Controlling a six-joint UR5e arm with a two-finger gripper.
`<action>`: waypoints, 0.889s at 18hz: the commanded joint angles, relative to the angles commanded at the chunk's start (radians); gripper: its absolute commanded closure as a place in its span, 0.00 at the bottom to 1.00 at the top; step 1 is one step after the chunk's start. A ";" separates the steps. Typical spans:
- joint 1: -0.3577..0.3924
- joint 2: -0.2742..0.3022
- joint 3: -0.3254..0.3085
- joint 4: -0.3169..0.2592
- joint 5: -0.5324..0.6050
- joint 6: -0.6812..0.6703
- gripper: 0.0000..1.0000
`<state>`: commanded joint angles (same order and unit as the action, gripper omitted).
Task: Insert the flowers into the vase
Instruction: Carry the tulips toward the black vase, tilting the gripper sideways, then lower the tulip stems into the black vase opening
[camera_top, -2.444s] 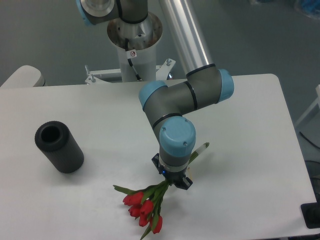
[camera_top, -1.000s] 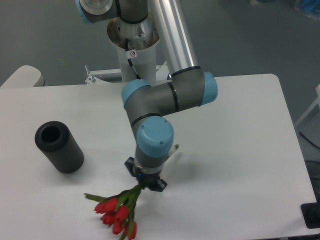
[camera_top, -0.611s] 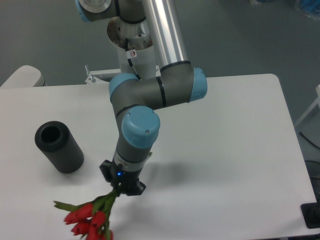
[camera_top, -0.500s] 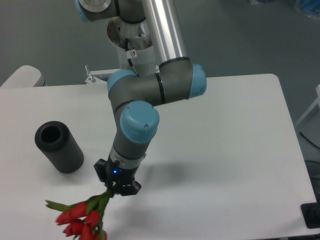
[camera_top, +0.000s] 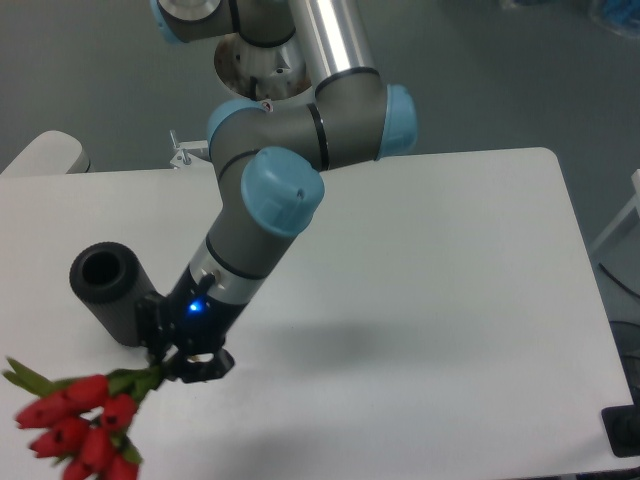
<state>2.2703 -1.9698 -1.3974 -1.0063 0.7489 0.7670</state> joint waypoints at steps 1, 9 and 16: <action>0.003 0.011 -0.005 0.002 -0.032 0.005 1.00; 0.002 0.075 -0.051 0.008 -0.216 -0.002 1.00; 0.000 0.141 -0.161 0.061 -0.278 0.008 0.99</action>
<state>2.2703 -1.8286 -1.5583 -0.9451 0.4709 0.7747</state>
